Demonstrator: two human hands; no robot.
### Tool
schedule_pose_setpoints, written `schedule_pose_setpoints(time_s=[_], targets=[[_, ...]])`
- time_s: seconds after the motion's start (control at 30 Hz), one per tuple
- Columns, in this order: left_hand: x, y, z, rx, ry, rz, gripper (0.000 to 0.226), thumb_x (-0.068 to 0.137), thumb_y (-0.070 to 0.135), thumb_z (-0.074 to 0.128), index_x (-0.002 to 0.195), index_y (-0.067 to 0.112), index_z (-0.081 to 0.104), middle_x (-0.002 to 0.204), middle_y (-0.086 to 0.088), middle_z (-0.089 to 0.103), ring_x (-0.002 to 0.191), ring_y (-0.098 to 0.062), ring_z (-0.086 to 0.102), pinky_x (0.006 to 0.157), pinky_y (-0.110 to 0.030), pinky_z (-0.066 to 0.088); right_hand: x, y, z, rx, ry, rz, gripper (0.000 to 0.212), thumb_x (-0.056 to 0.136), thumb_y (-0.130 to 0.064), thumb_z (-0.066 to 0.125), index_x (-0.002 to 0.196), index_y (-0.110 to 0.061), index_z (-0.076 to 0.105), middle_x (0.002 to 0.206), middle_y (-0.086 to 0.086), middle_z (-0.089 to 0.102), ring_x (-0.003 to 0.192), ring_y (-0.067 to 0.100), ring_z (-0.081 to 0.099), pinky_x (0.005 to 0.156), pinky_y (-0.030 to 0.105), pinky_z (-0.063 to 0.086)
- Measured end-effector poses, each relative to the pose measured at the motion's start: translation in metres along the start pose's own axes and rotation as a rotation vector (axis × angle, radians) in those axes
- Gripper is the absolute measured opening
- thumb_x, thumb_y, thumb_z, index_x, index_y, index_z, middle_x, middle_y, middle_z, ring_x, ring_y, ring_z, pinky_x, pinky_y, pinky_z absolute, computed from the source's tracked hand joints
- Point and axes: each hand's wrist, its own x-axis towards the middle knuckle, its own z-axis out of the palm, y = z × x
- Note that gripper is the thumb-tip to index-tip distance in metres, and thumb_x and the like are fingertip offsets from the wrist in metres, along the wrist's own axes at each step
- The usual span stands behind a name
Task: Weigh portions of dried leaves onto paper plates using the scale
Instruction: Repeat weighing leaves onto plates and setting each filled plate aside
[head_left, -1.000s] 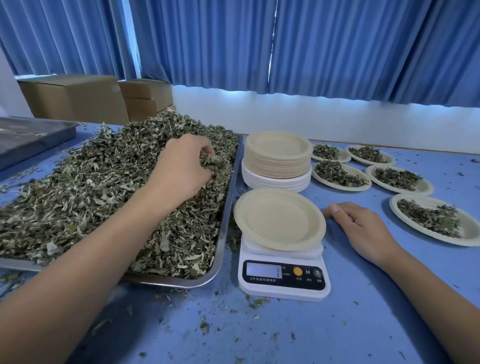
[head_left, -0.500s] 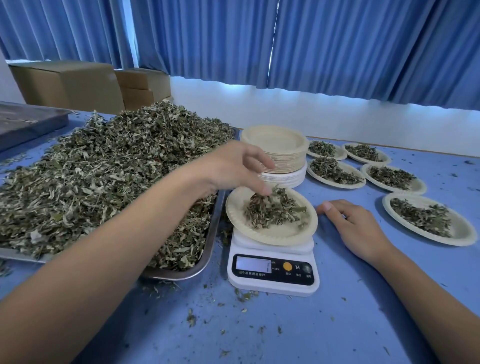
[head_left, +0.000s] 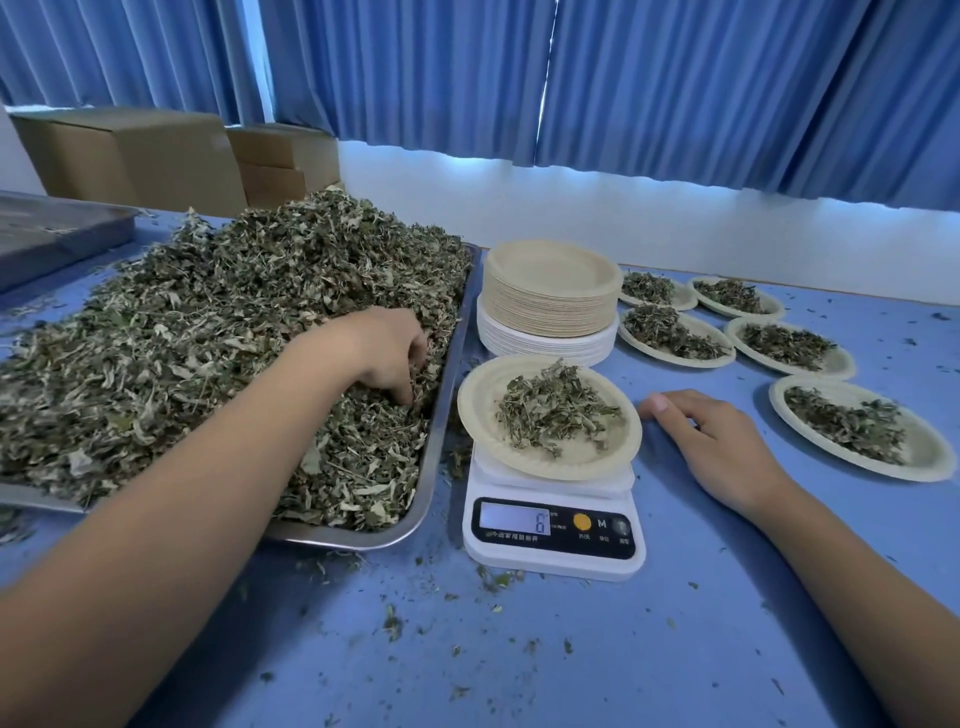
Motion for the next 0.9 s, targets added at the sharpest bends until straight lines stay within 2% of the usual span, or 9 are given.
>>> schedule_pose_setpoints(time_s=[0.13, 0.27, 0.33, 0.53, 0.67, 0.73, 0.8, 0.87, 0.9], targets=[[0.000, 0.008, 0.006, 0.055, -0.022, -0.003, 0.058, 0.081, 0.022, 0.083, 0.134, 0.013, 0.061, 0.127, -0.008, 0.065, 0.103, -0.027, 0.062, 0.088, -0.034, 0.051, 0.000, 0.000, 0.000, 0.000, 0.006, -0.007, 0.043, 0.103, -0.050, 0.041, 0.106, -0.027, 0.076, 0.117, -0.009, 0.070, 0.111, 0.010, 0.060, 0.093, 0.028, 0.039], [-0.002, 0.009, 0.002, 0.073, 0.005, -0.008, 0.040, 0.083, 0.017, 0.080, 0.121, 0.010, 0.067, 0.087, -0.002, 0.066, 0.067, -0.020, 0.060, 0.059, -0.028, 0.050, -0.001, -0.001, 0.000, -0.002, 0.007, -0.001, 0.041, 0.104, -0.048, 0.041, 0.107, -0.027, 0.076, 0.117, -0.010, 0.070, 0.111, 0.010, 0.060, 0.093, 0.028, 0.039], [-0.002, 0.009, 0.000, 0.077, 0.034, -0.030, 0.034, 0.083, 0.015, 0.080, 0.115, 0.013, 0.069, 0.081, -0.001, 0.063, 0.064, -0.020, 0.061, 0.058, -0.029, 0.050, -0.002, -0.002, -0.001, 0.002, 0.007, 0.002, 0.041, 0.104, -0.048, 0.041, 0.108, -0.027, 0.076, 0.118, -0.010, 0.069, 0.111, 0.011, 0.060, 0.094, 0.029, 0.040], [-0.001, 0.010, -0.011, 0.055, 0.243, -0.070, 0.017, 0.083, 0.013, 0.078, 0.097, 0.021, 0.073, 0.100, -0.002, 0.068, 0.089, -0.028, 0.063, 0.084, -0.040, 0.052, -0.002, -0.003, -0.002, 0.004, 0.000, 0.006, 0.042, 0.103, -0.050, 0.041, 0.106, -0.029, 0.076, 0.117, -0.011, 0.069, 0.110, 0.009, 0.061, 0.094, 0.030, 0.040], [-0.004, 0.010, -0.012, 0.048, 0.062, -0.047, 0.036, 0.079, 0.009, 0.084, 0.110, 0.022, 0.073, 0.119, -0.004, 0.067, 0.098, -0.027, 0.061, 0.083, -0.035, 0.050, -0.004, -0.007, -0.001, 0.028, 0.029, 0.012, 0.038, 0.104, -0.046, 0.044, 0.104, -0.028, 0.077, 0.114, -0.012, 0.070, 0.107, 0.005, 0.061, 0.089, 0.023, 0.041], [-0.005, 0.012, -0.013, -0.012, 0.083, 0.002, 0.040, 0.082, 0.005, 0.078, 0.117, 0.024, 0.071, 0.126, -0.003, 0.063, 0.104, -0.025, 0.061, 0.081, -0.031, 0.047, -0.006, -0.013, 0.000, 0.087, 0.111, 0.024, 0.033, 0.105, -0.043, 0.047, 0.101, -0.028, 0.077, 0.107, -0.016, 0.072, 0.103, 0.000, 0.063, 0.084, 0.017, 0.042], [-0.006, 0.019, -0.014, -0.164, 0.157, 0.083, 0.027, 0.088, 0.008, 0.071, 0.109, 0.024, 0.074, 0.110, 0.003, 0.068, 0.094, -0.017, 0.065, 0.076, -0.027, 0.048, -0.008, -0.020, -0.001, 0.177, 0.169, 0.028, 0.029, 0.104, -0.044, 0.050, 0.096, -0.031, 0.075, 0.092, -0.014, 0.074, 0.087, 0.002, 0.068, 0.076, 0.019, 0.046], [-0.009, 0.029, -0.012, -0.296, 0.155, 0.149, 0.007, 0.092, 0.021, 0.070, 0.094, 0.021, 0.076, 0.075, 0.012, 0.071, 0.069, -0.007, 0.065, 0.065, -0.025, 0.047, -0.010, -0.030, -0.001, 0.314, 0.140, 0.037, 0.026, 0.103, -0.044, 0.053, 0.096, -0.030, 0.074, 0.077, -0.005, 0.071, 0.065, 0.014, 0.067, 0.060, 0.019, 0.047], [-0.010, 0.034, -0.009, -0.319, 0.137, 0.172, 0.010, 0.092, 0.028, 0.070, 0.090, 0.020, 0.076, 0.063, 0.012, 0.068, 0.060, -0.004, 0.062, 0.061, -0.024, 0.046, -0.011, -0.034, 0.001, 0.377, 0.100, 0.049, 0.023, 0.103, -0.043, 0.055, 0.099, -0.029, 0.074, 0.071, 0.000, 0.069, 0.057, 0.018, 0.063, 0.053, 0.018, 0.045]])
